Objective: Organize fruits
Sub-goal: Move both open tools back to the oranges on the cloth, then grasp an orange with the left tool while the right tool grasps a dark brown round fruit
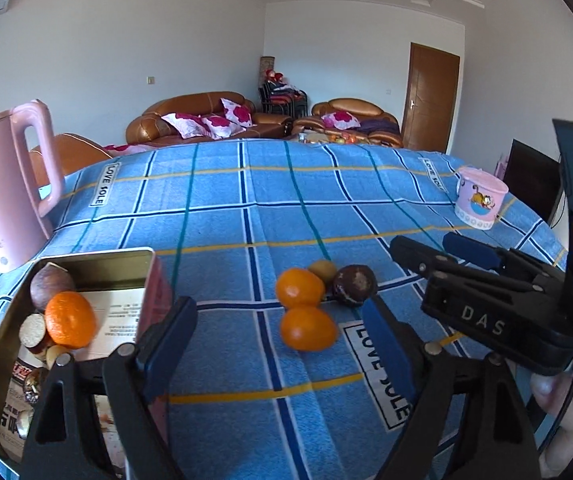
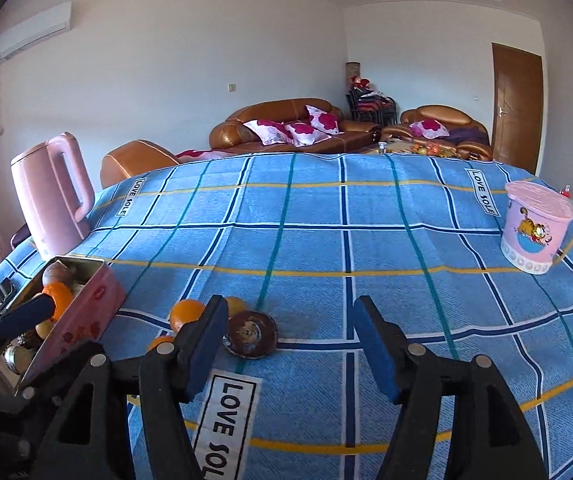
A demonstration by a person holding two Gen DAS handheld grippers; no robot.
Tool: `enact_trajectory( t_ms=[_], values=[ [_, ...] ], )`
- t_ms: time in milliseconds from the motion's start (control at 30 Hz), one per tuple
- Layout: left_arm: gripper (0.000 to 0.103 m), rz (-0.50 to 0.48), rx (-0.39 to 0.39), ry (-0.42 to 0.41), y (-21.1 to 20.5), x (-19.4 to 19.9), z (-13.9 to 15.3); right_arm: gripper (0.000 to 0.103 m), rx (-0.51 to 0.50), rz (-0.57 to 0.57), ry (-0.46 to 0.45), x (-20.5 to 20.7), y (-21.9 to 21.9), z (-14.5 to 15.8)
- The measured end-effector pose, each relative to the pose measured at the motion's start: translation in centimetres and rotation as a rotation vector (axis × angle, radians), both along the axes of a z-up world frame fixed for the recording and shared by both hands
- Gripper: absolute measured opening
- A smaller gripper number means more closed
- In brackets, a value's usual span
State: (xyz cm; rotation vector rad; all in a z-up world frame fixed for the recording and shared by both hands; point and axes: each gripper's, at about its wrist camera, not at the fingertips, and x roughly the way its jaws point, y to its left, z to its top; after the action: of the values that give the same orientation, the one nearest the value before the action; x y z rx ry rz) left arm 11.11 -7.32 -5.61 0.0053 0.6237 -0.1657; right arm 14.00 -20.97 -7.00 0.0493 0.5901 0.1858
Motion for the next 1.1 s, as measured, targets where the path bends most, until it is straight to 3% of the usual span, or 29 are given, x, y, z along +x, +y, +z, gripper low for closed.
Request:
enact_trajectory(
  t_ms=[167, 267, 300, 367, 433, 667, 900, 1100],
  values=[
    [0.080, -0.037, 0.000, 0.098, -1.1, 2.0, -1.5, 0.067, 0.035, -0.033, 0.004, -0.1, -1.1, -0.1],
    [0.067, -0.060, -0.033, 0.162, -1.2, 3.0, -2.3, 0.076, 0.052, -0.046, 0.015, 0.0, -1.5, -0.2],
    [0.065, -0.066, -0.041, 0.180, -1.3, 3.4, -2.5, 0.077, 0.053, -0.049, 0.019, 0.1, -1.5, -0.3],
    [0.048, -0.088, -0.064, 0.215, -1.2, 3.9, -2.9, 0.077, 0.049, -0.043, 0.033, 0.4, -1.4, -0.5],
    [0.041, -0.100, -0.091, 0.234, -1.0, 4.2, -3.2, 0.077, 0.040, -0.032, 0.055, 0.8, -1.1, -0.7],
    [0.039, -0.101, -0.085, 0.189, 0.5, 3.9, -2.6, 0.077, 0.023, 0.043, 0.135, 2.0, -0.1, -1.6],
    [0.039, -0.066, -0.133, 0.175, 2.8, 4.4, -2.4, 0.077, -0.026, 0.105, 0.212, 3.4, 1.6, -2.7],
    [0.039, -0.035, -0.143, 0.163, 3.5, 4.3, -2.3, 0.077, -0.057, 0.125, 0.238, 3.9, 2.3, -3.2]
  ],
)
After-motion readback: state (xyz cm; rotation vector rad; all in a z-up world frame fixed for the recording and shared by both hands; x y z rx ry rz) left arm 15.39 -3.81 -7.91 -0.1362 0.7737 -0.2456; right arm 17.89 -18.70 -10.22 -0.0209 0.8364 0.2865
